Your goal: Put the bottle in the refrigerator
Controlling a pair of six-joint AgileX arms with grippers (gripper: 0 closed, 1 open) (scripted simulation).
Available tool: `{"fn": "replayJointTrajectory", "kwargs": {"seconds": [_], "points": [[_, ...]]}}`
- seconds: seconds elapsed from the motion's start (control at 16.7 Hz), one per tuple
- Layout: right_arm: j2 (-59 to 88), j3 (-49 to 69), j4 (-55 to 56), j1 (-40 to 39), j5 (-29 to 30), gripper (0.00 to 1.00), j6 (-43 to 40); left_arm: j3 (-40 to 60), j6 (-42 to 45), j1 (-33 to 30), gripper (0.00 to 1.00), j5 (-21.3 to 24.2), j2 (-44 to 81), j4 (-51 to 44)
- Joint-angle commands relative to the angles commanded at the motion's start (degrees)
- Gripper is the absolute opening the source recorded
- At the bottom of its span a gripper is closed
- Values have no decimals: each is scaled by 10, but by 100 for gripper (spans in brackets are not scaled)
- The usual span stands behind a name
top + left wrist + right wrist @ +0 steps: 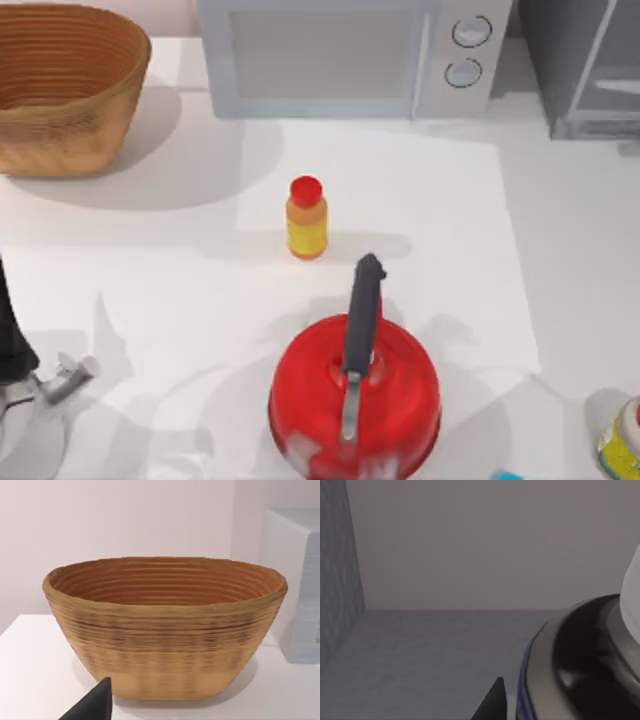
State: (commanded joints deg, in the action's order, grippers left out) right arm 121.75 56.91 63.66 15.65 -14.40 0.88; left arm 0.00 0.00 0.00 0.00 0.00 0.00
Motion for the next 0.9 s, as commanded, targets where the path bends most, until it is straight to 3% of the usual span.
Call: {"fn": "replayJointTrajectory", "kwargs": {"seconds": [0.6,0.9], "points": [[125,258,-112,-23,24,1,-1,0,0,0,100,0,0,0],[144,282,-132,-27,28,1,-2,0,0,0,100,0,0,0]]}}
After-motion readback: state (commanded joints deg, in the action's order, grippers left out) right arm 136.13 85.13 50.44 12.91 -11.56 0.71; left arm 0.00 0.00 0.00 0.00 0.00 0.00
